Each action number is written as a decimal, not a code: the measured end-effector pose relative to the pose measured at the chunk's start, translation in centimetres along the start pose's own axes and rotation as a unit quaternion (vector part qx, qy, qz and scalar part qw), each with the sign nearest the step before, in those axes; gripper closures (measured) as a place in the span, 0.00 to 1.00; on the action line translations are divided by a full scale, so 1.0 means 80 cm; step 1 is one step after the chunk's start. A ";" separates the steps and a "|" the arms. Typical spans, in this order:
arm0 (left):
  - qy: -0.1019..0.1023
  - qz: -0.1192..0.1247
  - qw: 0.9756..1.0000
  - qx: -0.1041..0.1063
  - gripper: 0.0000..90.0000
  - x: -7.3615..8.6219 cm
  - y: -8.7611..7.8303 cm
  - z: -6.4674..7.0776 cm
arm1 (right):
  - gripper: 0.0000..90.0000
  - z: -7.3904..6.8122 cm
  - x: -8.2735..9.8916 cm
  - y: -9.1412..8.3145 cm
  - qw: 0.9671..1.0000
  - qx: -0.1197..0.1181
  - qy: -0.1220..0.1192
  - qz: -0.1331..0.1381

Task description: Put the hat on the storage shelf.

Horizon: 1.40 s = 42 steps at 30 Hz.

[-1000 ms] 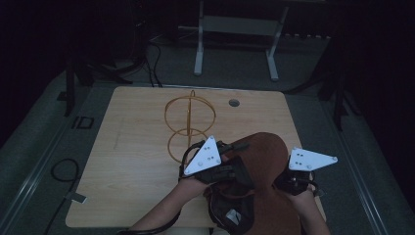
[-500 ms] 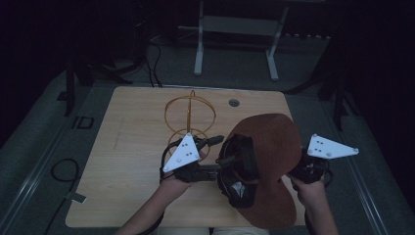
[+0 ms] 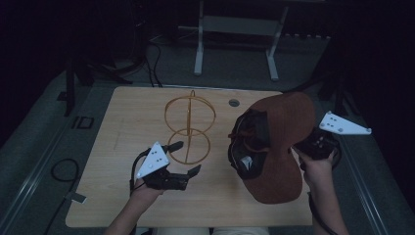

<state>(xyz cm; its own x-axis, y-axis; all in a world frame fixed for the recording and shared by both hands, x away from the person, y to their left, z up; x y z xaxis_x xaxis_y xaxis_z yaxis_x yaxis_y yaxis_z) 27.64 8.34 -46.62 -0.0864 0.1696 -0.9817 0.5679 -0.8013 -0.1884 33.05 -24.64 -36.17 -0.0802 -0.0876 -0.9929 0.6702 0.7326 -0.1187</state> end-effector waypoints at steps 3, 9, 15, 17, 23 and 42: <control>-0.007 -0.018 0.999 -0.027 0.08 0.024 -0.017 -0.010 | 0.97 0.013 -0.005 0.008 1.000 0.015 0.002 -0.001; -0.048 -0.032 0.996 -0.071 0.03 0.080 -0.051 -0.026 | 0.97 0.037 -0.022 0.031 0.999 0.041 0.004 0.000; -0.064 -0.044 0.992 -0.097 0.03 0.127 -0.076 -0.023 | 0.97 0.049 -0.043 0.063 0.999 0.051 -0.001 -0.010; -0.076 -0.044 0.991 -0.102 0.03 0.138 -0.082 -0.023 | 0.97 0.049 -0.051 0.076 0.998 0.056 -0.008 -0.014; -0.084 -0.034 0.990 -0.112 0.03 0.146 -0.096 -0.023 | 0.97 0.041 -0.071 0.129 0.998 0.060 -0.024 -0.028; -0.094 -0.025 0.988 -0.119 0.03 0.154 -0.106 -0.035 | 0.96 -0.049 -0.076 0.280 0.992 -0.039 -0.039 -0.111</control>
Point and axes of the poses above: each handheld gripper's, and its own axes: y roughly forward along the jaws, x roughly out of its underside, z roughly to its right, the point moved 5 cm from there along y, roughly forward along the jaws, and after that the axes turned 6 degrees about x, right-handed, at the moved point
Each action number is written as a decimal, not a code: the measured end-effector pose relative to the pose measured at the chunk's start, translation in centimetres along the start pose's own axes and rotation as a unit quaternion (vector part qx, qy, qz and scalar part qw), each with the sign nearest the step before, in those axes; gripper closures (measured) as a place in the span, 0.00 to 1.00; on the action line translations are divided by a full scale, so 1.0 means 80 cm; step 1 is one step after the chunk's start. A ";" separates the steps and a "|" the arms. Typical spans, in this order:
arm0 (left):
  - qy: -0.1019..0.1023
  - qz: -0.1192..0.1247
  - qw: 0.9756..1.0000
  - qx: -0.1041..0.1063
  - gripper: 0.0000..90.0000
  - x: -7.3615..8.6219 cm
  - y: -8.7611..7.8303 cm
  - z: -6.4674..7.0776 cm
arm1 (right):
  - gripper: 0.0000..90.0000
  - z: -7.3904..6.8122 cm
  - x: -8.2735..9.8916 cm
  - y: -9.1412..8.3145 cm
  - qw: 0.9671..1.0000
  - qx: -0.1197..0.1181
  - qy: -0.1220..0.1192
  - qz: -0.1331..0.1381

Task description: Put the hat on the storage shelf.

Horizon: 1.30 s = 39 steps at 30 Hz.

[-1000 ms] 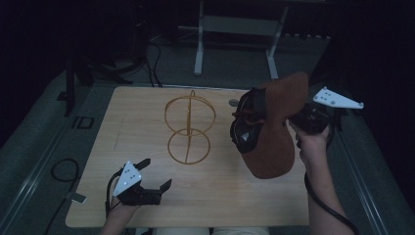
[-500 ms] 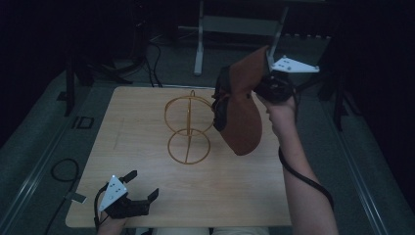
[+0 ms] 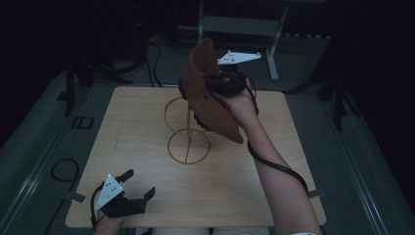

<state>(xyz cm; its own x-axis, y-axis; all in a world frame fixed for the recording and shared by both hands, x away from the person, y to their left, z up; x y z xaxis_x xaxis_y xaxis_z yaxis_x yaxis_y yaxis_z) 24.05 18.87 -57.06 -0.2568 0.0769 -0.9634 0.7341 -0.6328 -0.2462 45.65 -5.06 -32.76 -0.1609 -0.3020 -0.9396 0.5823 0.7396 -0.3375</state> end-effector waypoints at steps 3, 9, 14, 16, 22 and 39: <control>-0.001 -0.004 1.000 0.004 0.03 0.002 0.002 0.000 | 0.96 -0.009 0.004 0.022 1.000 -0.021 0.001 -0.020; -0.005 -0.004 1.000 0.009 0.03 0.004 0.002 0.000 | 0.86 -0.031 0.013 0.053 0.998 -0.028 -0.009 -0.049; -0.009 -0.001 1.000 0.009 0.03 0.005 0.001 -0.002 | 0.61 -0.045 0.021 0.068 0.997 -0.042 -0.021 -0.068; -0.012 0.000 1.000 0.010 0.03 0.005 0.001 -0.003 | 0.49 -0.051 0.027 0.073 0.996 -0.042 -0.040 -0.074; -0.016 -0.003 1.000 0.013 0.03 0.007 0.003 -0.002 | 0.40 -0.063 0.036 0.077 0.995 -0.017 -0.076 -0.065; -0.027 -0.008 1.000 0.011 0.03 0.013 0.005 -0.005 | 0.18 -0.075 0.026 0.054 0.984 -0.009 -0.169 -0.058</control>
Point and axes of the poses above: each handheld gripper's, and its own axes: y roughly forward along the jaws, x roughly out of its underside, z roughly to its right, the point moved 5 cm from there along y, roughly forward along the jaws, and after that the axes turned 6 degrees about x, right-handed, at the moved point
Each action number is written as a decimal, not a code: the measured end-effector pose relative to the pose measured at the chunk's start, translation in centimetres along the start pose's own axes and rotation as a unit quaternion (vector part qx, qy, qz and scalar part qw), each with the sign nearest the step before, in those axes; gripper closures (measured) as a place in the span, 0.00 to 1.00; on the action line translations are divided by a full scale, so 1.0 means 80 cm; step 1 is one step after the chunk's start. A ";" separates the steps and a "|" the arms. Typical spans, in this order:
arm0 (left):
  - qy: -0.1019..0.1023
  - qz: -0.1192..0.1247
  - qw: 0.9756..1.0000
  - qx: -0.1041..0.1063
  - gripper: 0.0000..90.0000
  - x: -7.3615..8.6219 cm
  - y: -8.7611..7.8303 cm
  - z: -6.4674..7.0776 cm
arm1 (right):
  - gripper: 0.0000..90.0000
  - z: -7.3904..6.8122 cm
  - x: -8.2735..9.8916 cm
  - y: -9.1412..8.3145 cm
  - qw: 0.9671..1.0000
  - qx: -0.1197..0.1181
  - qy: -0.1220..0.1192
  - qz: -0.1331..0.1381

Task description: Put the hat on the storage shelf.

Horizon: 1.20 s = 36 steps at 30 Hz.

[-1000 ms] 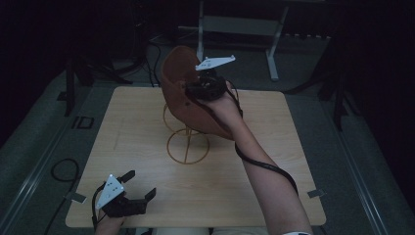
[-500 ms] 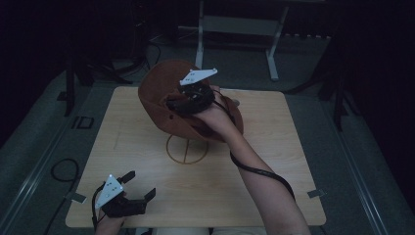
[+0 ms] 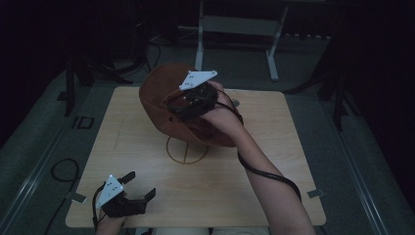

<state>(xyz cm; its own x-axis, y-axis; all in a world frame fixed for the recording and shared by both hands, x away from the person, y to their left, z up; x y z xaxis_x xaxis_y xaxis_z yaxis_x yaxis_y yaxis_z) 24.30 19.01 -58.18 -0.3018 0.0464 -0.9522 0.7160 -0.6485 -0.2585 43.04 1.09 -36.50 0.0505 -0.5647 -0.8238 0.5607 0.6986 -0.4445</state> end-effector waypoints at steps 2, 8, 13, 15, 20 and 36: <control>0.000 0.001 1.000 0.000 0.03 0.000 0.000 0.000 | 0.18 0.002 -0.002 -0.008 1.000 -0.012 0.016 0.003; 0.001 0.001 1.000 -0.001 0.03 0.001 0.000 0.000 | 0.16 0.010 0.003 -0.031 0.999 -0.006 0.032 0.021; 0.001 0.000 1.000 -0.002 0.03 0.001 0.000 0.000 | 0.16 0.018 0.019 -0.056 0.998 -0.002 0.060 0.036; 0.001 0.000 1.000 -0.003 0.03 0.002 0.000 0.000 | 0.15 0.022 0.029 -0.067 0.997 0.005 0.062 0.040; 0.001 0.000 1.000 -0.005 0.03 0.002 0.000 0.000 | 0.16 0.030 0.060 -0.088 0.997 0.025 0.065 0.031; 0.002 -0.007 1.000 -0.008 0.03 0.004 0.005 0.000 | 0.16 0.052 0.163 -0.166 0.990 0.058 0.128 0.029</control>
Point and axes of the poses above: each handheld gripper's, and its own axes: y roughly forward along the jaws, x roughly out of its underside, z roughly to its right, the point moved 5 cm from there along y, roughly forward along the jaws, and after that the axes turned 6 degrees about x, right-handed, at the moved point
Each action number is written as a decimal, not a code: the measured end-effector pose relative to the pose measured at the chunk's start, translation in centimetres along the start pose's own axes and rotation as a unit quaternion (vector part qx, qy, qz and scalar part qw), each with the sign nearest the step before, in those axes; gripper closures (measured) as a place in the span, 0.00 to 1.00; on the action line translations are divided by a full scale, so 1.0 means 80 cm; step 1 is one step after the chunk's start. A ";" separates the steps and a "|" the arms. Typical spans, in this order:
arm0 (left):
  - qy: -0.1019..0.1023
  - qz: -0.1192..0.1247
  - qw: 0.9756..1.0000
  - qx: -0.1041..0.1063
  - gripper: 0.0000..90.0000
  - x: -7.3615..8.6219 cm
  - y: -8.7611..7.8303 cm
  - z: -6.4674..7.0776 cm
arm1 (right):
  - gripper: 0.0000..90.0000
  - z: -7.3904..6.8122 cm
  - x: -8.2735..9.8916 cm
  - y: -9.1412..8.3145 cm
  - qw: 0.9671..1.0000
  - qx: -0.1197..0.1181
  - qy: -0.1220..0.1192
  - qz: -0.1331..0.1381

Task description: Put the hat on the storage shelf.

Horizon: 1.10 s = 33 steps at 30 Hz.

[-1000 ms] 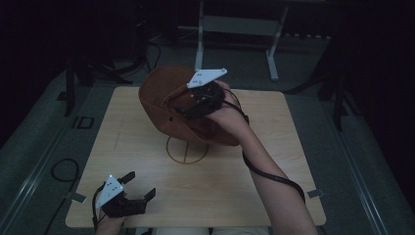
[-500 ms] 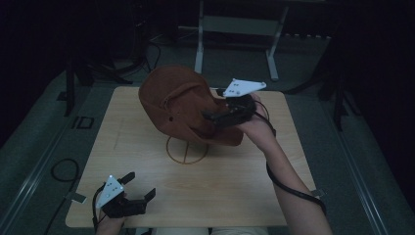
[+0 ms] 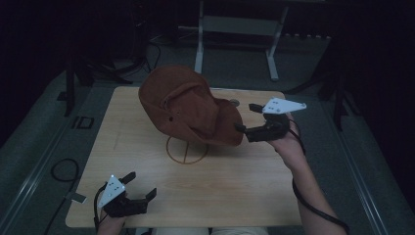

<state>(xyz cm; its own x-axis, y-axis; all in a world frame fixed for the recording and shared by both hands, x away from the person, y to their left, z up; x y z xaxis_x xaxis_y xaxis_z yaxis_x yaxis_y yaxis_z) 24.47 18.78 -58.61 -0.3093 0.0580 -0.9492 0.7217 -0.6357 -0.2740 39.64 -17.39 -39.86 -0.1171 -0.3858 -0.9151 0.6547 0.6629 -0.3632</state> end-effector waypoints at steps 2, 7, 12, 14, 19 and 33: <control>0.000 -0.001 1.000 -0.004 0.03 0.000 0.000 0.000 | 0.16 0.004 0.014 -0.008 1.000 0.003 0.007 -0.004; 0.000 -0.003 1.000 -0.007 0.03 0.000 0.001 -0.002 | 0.16 0.010 0.045 -0.021 1.000 0.010 0.021 -0.010; 0.000 -0.008 1.000 -0.009 0.03 0.002 0.002 -0.003 | 0.16 0.008 0.091 -0.032 0.999 0.000 0.038 -0.015; 0.001 -0.009 1.000 -0.009 0.03 0.002 0.003 -0.003 | 0.16 0.005 0.107 -0.033 0.999 -0.003 0.041 -0.018; 0.003 -0.013 1.000 -0.010 0.03 0.003 0.004 -0.003 | 0.16 -0.005 0.150 -0.029 0.998 -0.023 0.059 -0.030; 0.007 -0.024 1.000 -0.006 0.03 0.006 0.008 -0.003 | 0.16 -0.023 0.234 -0.024 0.994 -0.041 0.074 -0.065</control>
<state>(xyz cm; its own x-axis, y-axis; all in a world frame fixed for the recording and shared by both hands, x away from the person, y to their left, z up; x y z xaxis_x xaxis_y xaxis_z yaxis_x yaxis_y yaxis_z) 24.87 18.58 -59.28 -0.3347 0.0980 -0.9372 0.7140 -0.6226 -0.3202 34.81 -24.73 -56.63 -0.3103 -0.3770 -0.8727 0.5645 0.6655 -0.4883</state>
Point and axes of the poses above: each handheld gripper's, and its own axes: y roughly forward along the jaws, x roughly out of its underside, z roughly to its right, the point moved 5 cm from there along y, roughly forward along the jaws, and after that the axes turned 6 degrees about x, right-handed, at the moved point
